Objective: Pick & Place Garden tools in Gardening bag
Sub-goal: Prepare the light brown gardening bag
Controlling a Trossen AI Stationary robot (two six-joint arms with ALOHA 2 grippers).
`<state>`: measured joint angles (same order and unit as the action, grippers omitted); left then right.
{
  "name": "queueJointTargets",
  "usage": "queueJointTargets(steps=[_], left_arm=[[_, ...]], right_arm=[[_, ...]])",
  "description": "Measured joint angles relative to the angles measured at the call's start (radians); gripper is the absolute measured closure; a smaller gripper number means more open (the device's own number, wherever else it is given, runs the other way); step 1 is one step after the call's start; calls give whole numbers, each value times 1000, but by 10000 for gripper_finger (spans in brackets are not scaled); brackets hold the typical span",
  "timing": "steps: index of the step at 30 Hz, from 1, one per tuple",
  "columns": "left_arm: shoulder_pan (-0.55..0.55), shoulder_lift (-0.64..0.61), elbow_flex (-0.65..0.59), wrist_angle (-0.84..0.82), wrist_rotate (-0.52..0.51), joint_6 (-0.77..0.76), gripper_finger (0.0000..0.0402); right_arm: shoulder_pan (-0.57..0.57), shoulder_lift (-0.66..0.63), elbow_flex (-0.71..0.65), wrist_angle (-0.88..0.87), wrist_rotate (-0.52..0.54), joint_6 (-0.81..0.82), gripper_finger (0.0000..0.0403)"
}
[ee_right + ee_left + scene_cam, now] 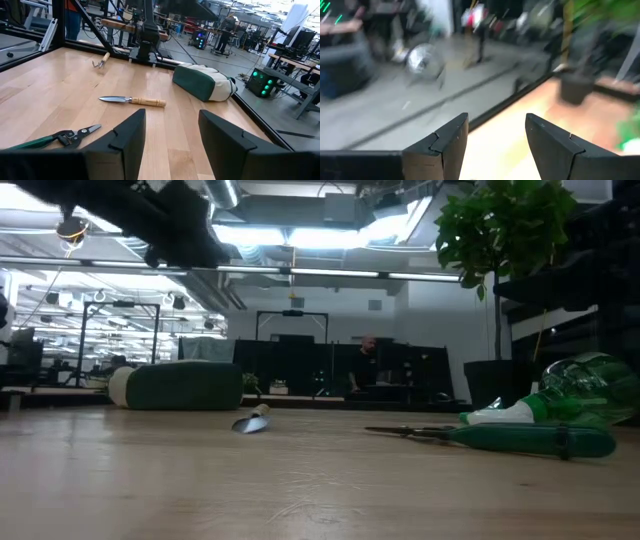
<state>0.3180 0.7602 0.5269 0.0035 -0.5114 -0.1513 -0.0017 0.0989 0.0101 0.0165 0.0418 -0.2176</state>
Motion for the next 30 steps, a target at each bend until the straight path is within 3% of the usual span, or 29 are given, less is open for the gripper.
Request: queueJointTargets(steps=[7, 12, 17, 30], left_arm=[[228, 89, 263, -450, 81, -44, 208], [416, 192, 394, -643, 301, -13, 208], [584, 334, 451, -700, 488, 84, 208], [883, 710, 520, -767, 757, 330, 208]], right_arm=[[0, 0, 0, 0, 0, 0, 217], [0, 0, 0, 0, 0, 0, 217], [0, 0, 0, 0, 0, 0, 217], [0, 0, 0, 0, 0, 0, 217]])
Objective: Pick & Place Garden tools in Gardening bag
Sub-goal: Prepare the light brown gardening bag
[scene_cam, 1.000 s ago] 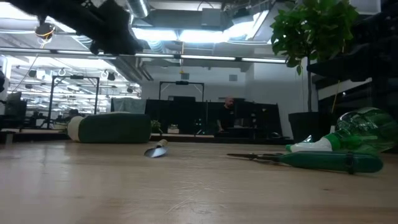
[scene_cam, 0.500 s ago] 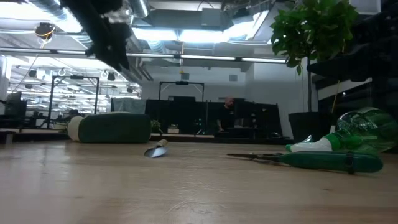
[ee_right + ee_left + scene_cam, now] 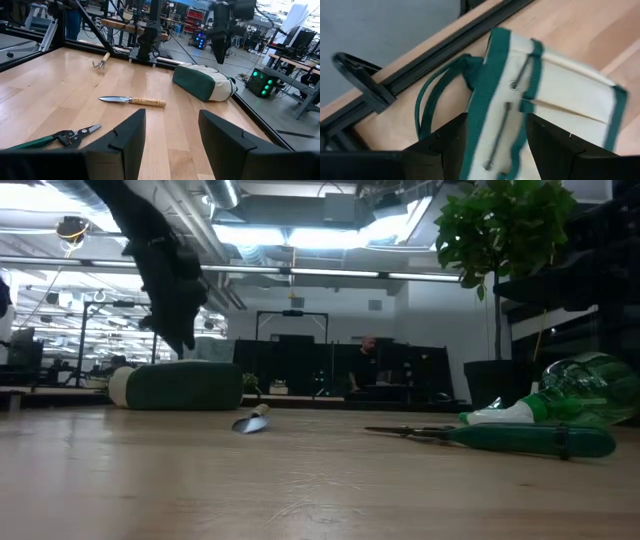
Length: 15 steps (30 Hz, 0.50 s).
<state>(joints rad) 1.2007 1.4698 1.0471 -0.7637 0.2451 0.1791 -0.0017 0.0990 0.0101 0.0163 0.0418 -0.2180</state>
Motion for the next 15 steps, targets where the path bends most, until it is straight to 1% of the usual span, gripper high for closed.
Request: queueJointTargets(steps=[7, 15], left_arm=[[75, 107, 5, 3, 112, 104, 208], [99, 215, 6, -19, 324, 121, 208]], right_arm=[[0, 0, 0, 0, 0, 0, 217], [0, 0, 0, 0, 0, 0, 217]])
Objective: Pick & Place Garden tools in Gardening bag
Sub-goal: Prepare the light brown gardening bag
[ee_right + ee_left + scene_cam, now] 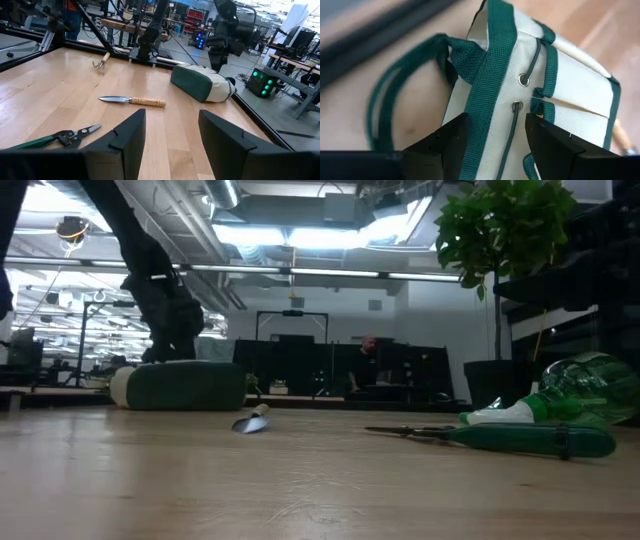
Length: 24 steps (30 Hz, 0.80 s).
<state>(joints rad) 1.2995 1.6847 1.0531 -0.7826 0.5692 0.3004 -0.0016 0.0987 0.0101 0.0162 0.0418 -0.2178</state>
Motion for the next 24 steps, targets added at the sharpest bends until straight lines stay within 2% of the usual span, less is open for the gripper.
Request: queueJointTargets(steps=[4, 8, 13, 16, 19, 24], left_arm=[[-16, 64, 0, -40, 39, 1, 208], [-54, 115, 0, -83, 126, 22, 208], [-102, 125, 0, -107, 270, 128, 208], [-131, 124, 0, -107, 296, 140, 213], [-169, 124, 0, -108, 265, 147, 235], [-240, 124, 0, -113, 260, 202, 299]], right_arm=[[0, 0, 0, 0, 0, 0, 217], [0, 0, 0, 0, 0, 0, 217], [0, 0, 0, 0, 0, 0, 217], [0, 0, 0, 0, 0, 0, 217], [0, 0, 0, 0, 0, 0, 217], [0, 0, 0, 0, 0, 0, 217]])
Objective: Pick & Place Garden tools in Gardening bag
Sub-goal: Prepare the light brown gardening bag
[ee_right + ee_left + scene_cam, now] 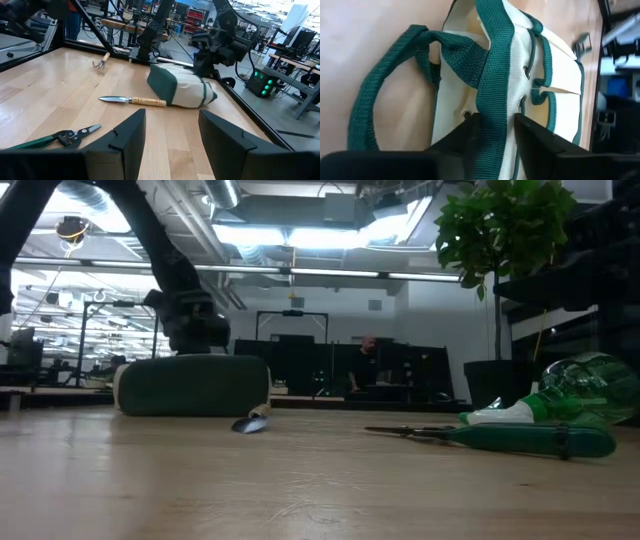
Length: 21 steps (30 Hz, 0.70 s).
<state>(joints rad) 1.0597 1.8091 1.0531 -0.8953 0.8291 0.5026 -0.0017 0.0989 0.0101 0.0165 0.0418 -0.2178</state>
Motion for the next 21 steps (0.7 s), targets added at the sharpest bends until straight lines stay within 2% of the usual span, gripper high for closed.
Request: queueJointTargets(steps=[7, 12, 21], left_arm=[[-102, 0, 0, 0, 1, 48, 390], [-150, -1, 1, 0, -5, 62, 397], [-210, -1, 107, -2, -153, 65, 398]], right_arm=[[0, 0, 0, 0, 0, 0, 217], [0, 0, 0, 0, 0, 0, 217], [0, 0, 0, 0, 0, 0, 217]])
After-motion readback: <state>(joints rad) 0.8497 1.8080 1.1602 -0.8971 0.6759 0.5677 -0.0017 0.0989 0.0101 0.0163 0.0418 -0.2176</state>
